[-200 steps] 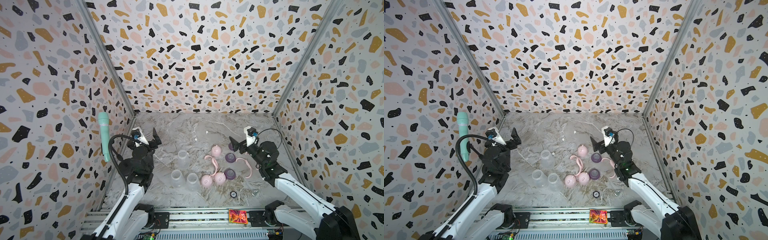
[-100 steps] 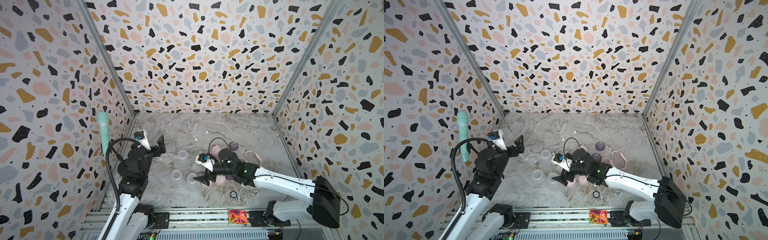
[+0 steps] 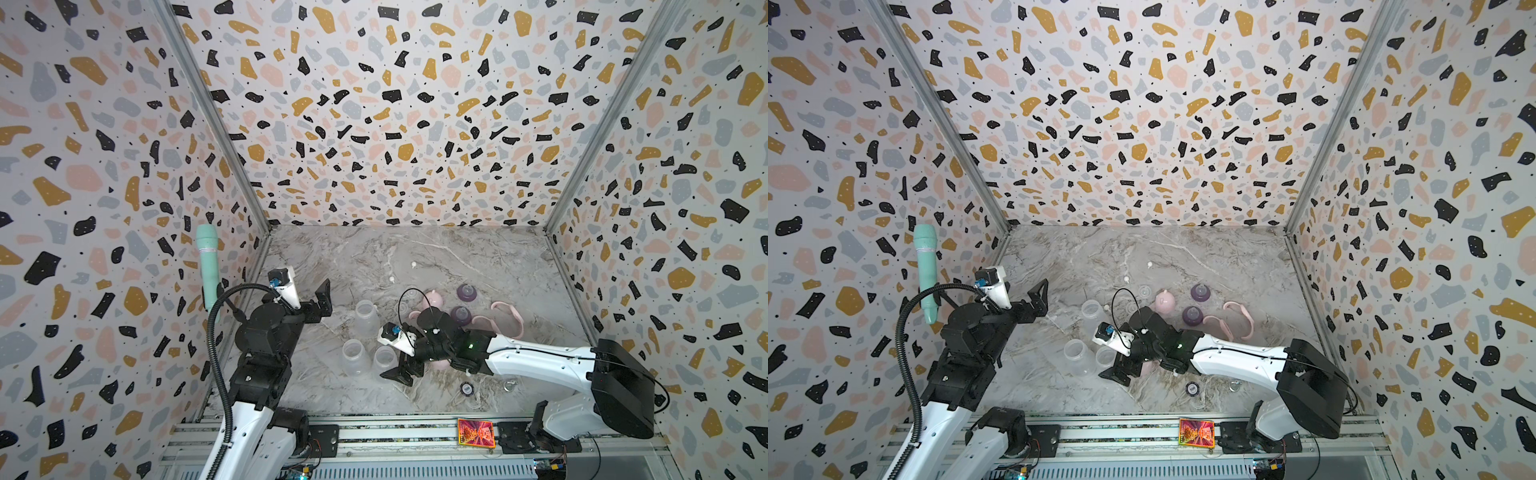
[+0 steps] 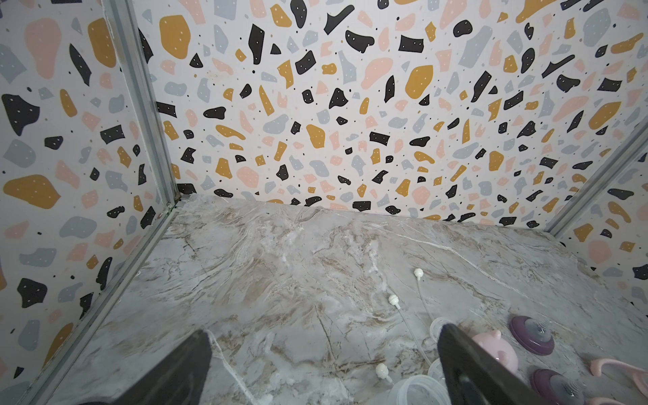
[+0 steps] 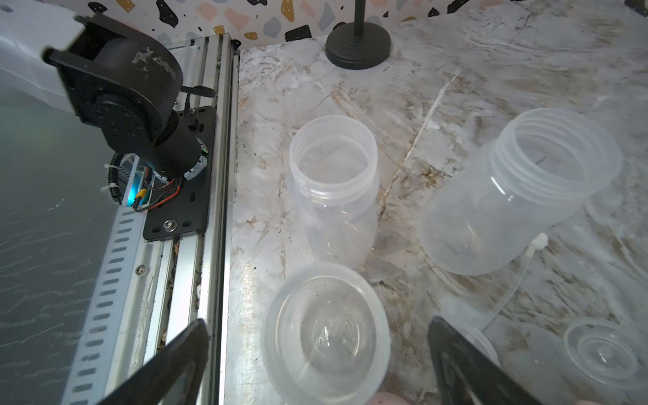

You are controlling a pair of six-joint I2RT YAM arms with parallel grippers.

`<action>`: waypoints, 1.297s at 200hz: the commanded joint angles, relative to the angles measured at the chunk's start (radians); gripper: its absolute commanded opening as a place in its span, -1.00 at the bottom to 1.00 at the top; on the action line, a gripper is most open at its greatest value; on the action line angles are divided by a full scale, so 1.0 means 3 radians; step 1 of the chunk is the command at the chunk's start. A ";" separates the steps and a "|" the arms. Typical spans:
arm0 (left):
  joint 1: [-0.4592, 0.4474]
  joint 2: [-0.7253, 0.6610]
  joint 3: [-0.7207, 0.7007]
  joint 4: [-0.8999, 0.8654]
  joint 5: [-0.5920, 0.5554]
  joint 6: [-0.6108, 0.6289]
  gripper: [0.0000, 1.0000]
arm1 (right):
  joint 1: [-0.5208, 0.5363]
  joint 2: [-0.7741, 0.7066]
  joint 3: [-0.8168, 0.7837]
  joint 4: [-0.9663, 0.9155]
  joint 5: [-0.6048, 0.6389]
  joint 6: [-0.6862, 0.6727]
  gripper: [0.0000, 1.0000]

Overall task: Assemble the baby bottles
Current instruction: Pick up the baby bottle from the center of the board.

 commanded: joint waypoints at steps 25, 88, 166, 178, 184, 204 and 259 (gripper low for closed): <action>-0.0015 -0.0032 0.0098 -0.0042 0.0048 0.0048 0.98 | 0.0053 0.0177 0.0041 0.0228 -0.0073 0.0163 0.77; -0.0015 -0.0067 0.0112 -0.0076 0.0108 0.0084 0.93 | 0.0058 0.0371 0.0016 0.0360 0.0120 0.0249 0.52; -0.0063 0.0038 0.0038 0.0319 0.0620 0.0305 0.85 | -0.0306 -0.0284 -0.0298 0.0532 -0.0030 0.0617 -0.28; -0.0171 0.0064 0.0044 0.0445 0.0636 0.0394 0.85 | -0.0503 -0.0474 -0.0312 0.0446 -0.0102 0.0694 -0.30; -0.0243 0.0091 0.0056 0.0491 0.0645 0.0447 0.85 | -0.0572 -0.0555 -0.0308 0.0408 -0.0118 0.0709 -0.30; -0.0592 0.0230 0.0097 0.0656 0.0715 0.0669 0.84 | -0.0835 -0.0882 -0.0203 0.0204 -0.0142 0.0707 -0.32; -0.1773 0.0747 0.0266 0.1000 0.0602 0.1107 0.86 | -0.1397 -0.1195 0.0387 -0.0012 0.0086 0.0766 -0.42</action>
